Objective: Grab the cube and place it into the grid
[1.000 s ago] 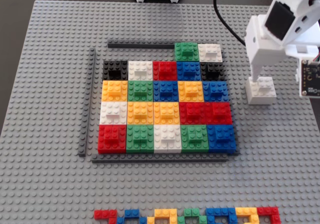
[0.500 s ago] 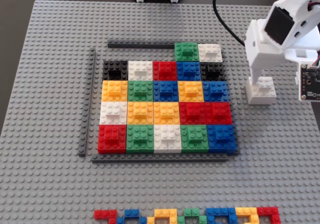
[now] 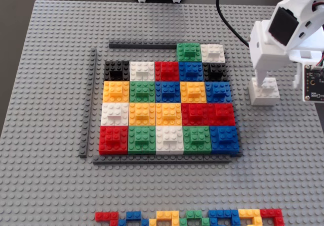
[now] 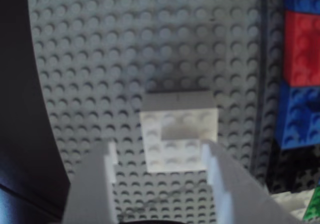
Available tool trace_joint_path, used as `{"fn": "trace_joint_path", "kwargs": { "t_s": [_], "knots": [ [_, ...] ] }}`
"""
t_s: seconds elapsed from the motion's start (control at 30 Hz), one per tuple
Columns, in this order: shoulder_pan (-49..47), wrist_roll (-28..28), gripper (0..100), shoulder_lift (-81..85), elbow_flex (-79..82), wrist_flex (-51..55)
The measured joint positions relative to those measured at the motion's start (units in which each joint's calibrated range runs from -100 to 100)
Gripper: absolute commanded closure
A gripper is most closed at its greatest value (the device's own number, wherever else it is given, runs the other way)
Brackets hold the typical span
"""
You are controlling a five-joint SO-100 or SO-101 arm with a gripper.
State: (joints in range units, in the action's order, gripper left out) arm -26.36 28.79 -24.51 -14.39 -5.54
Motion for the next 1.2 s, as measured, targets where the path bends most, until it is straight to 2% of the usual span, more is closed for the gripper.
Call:
{"fn": "trace_joint_path", "kwargs": {
  "t_s": [0.23,0.43,0.83,1.2],
  "knots": [
    [0.00,0.00,93,0.00,0.00,-0.05],
    [0.00,0.10,96,0.00,0.00,-0.05],
    [0.00,1.37,97,0.59,-1.85,2.59],
    [1.53,4.15,99,12.21,-2.74,6.84]
  ]
}}
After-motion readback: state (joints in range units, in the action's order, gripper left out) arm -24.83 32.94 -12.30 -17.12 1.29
